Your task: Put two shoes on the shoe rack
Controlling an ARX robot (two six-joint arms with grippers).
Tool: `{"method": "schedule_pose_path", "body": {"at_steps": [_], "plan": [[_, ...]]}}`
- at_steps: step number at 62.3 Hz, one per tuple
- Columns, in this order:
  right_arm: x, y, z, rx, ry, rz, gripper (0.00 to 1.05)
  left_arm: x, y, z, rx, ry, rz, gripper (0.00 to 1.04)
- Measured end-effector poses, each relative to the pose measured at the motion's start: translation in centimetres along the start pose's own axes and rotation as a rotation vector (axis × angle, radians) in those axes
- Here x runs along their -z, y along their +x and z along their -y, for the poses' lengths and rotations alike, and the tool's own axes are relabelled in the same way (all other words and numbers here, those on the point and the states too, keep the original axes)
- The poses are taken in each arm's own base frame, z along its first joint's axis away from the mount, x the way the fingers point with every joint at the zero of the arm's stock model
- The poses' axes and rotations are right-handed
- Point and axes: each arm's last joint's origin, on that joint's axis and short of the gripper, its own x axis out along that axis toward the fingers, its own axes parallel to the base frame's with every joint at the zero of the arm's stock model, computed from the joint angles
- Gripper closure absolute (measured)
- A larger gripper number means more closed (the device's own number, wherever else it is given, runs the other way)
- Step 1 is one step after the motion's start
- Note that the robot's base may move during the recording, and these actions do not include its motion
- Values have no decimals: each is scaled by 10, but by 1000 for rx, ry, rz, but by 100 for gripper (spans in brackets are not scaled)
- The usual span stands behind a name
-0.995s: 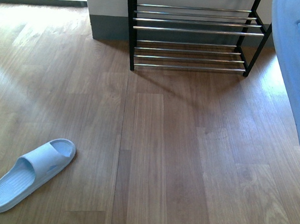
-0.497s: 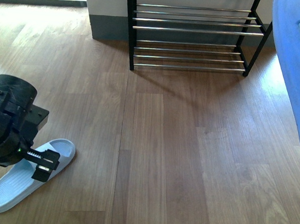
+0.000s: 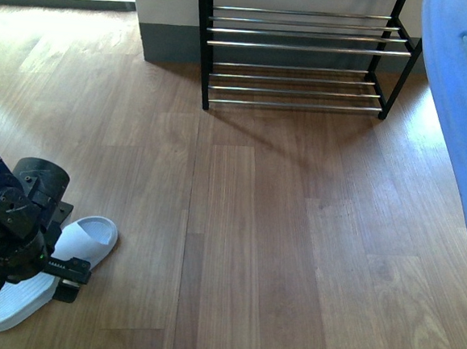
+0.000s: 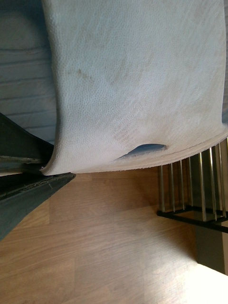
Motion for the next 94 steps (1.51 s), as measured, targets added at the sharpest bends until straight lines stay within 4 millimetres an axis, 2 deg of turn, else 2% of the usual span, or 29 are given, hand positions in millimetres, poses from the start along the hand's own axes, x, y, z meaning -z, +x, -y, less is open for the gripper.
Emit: {"method": "schedule_pose_path", "body": {"at_steps": [13, 20, 24, 30, 37, 53, 62, 71, 76, 90, 92, 94], "plan": [[0, 0, 0, -1, 0, 0, 103, 0, 24, 12, 75, 15, -17, 9], [0, 0, 0, -1, 0, 0, 103, -1, 28, 16, 101, 17, -4, 10], [0, 0, 0, -1, 0, 0, 103, -3, 29, 18, 104, 17, 2, 16], [0, 0, 0, -1, 0, 0, 103, -10, 33, 24, 132, 24, 24, 36], [0, 0, 0, -1, 0, 0, 103, -13, 36, 28, 122, 28, 30, 50], [0, 0, 0, -1, 0, 0, 103, -16, 38, 29, 113, 14, 26, 80], [0, 0, 0, -1, 0, 0, 103, -17, 36, 33, 119, 2, 61, 92], [0, 0, 0, -1, 0, 0, 103, -26, 14, 38, 176, -26, 160, 103], [0, 0, 0, -1, 0, 0, 103, -29, -1, 39, 171, -40, 208, 103], [0, 0, 0, 1, 0, 0, 103, -49, -88, 19, 133, -159, 475, 103], [0, 0, 0, 0, 0, 0, 103, -49, -117, 11, 96, -183, 550, 103], [0, 0, 0, -1, 0, 0, 103, -47, -129, 9, 80, -194, 577, 103]]}}
